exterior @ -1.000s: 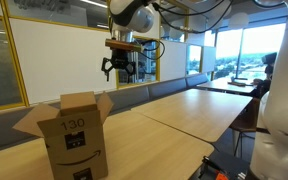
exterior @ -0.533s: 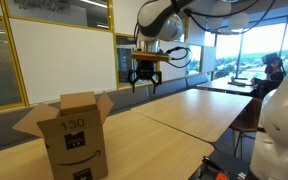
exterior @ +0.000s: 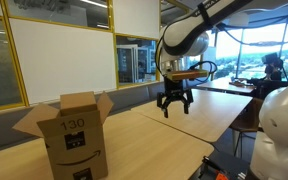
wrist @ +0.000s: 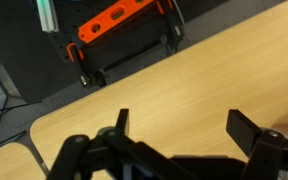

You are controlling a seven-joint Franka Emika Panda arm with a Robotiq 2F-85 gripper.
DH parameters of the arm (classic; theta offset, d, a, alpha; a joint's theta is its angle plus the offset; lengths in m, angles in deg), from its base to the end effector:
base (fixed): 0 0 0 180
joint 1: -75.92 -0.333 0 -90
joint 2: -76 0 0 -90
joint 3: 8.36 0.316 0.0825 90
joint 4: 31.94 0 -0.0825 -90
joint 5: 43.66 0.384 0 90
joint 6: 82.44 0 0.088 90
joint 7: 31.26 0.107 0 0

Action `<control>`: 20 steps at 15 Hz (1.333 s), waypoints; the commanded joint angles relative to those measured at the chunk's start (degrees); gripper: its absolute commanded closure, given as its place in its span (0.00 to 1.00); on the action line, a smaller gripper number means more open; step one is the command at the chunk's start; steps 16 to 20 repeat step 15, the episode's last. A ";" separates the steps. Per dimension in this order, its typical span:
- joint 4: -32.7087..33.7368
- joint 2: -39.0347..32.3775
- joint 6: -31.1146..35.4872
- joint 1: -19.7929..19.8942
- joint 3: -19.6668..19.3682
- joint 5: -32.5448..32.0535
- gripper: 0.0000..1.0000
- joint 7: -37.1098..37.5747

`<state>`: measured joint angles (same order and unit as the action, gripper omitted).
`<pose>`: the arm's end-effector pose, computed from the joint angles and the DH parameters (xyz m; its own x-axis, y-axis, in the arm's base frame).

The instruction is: Put the objects to the right of the box in the box

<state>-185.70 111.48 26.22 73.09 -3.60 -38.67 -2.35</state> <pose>0.3267 0.0485 0.4080 0.8967 -0.4124 -0.1610 -0.4088 -0.9109 0.0564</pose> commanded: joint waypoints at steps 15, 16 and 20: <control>-4.24 12.21 -9.60 0.21 0.26 -2.37 0.00 -20.46; -4.24 12.21 -9.60 0.21 0.26 -2.37 0.00 -20.46; -4.24 12.21 -9.60 0.21 0.26 -2.37 0.00 -20.46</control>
